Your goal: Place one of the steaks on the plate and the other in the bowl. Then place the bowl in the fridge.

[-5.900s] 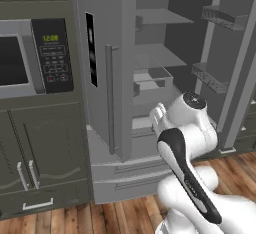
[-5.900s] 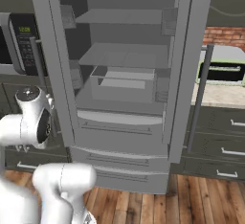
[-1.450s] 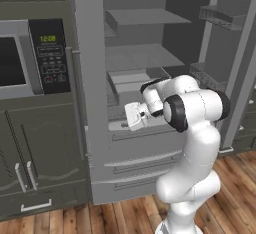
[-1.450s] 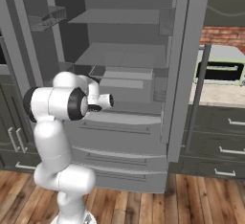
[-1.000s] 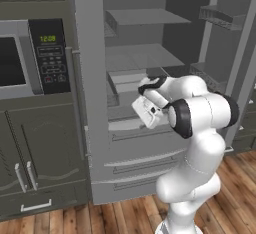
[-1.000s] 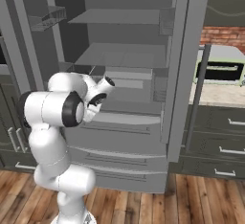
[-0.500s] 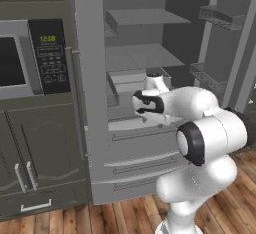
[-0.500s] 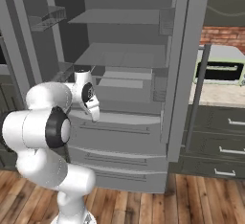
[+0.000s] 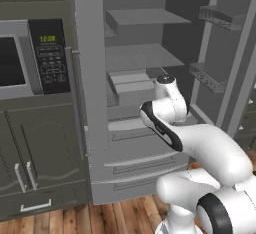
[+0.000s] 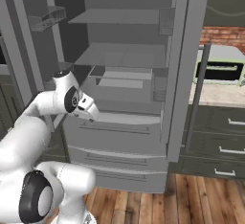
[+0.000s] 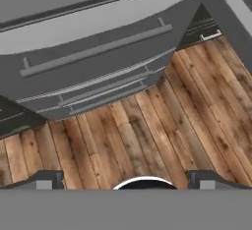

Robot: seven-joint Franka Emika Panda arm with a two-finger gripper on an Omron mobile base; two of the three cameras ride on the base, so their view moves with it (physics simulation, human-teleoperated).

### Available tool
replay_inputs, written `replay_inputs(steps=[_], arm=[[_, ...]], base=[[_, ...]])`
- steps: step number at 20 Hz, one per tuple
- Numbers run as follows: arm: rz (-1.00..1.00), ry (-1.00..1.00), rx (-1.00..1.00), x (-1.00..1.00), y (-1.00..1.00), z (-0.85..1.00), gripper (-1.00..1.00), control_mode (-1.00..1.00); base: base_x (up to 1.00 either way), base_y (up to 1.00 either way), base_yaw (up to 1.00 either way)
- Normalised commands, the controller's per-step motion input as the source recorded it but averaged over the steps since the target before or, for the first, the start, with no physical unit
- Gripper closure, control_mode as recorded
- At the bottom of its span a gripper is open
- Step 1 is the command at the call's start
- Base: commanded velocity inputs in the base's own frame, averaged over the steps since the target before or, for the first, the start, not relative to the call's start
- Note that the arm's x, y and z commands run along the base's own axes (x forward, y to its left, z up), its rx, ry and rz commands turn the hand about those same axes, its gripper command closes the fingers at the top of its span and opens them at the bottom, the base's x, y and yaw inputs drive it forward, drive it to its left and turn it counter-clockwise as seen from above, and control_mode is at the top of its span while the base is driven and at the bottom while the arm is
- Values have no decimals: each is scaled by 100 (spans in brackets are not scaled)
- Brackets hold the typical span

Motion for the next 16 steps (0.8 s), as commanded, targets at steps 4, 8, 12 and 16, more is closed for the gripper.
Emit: replay_inputs(steps=[4, 8, 12, 16], arm=[[29, 27, 19, -22, -5, 16, -100, -100], [9, 19, 1, -40, 2, 16, -100, -100], [2, 7, -3, -51, 0, 4, -100, -100], [1, -8, -7, -46, 1, -38, -100, -100]], base=[[0, 0, 0], [0, 0, 0], [0, 0, 0], [0, 0, 0]])
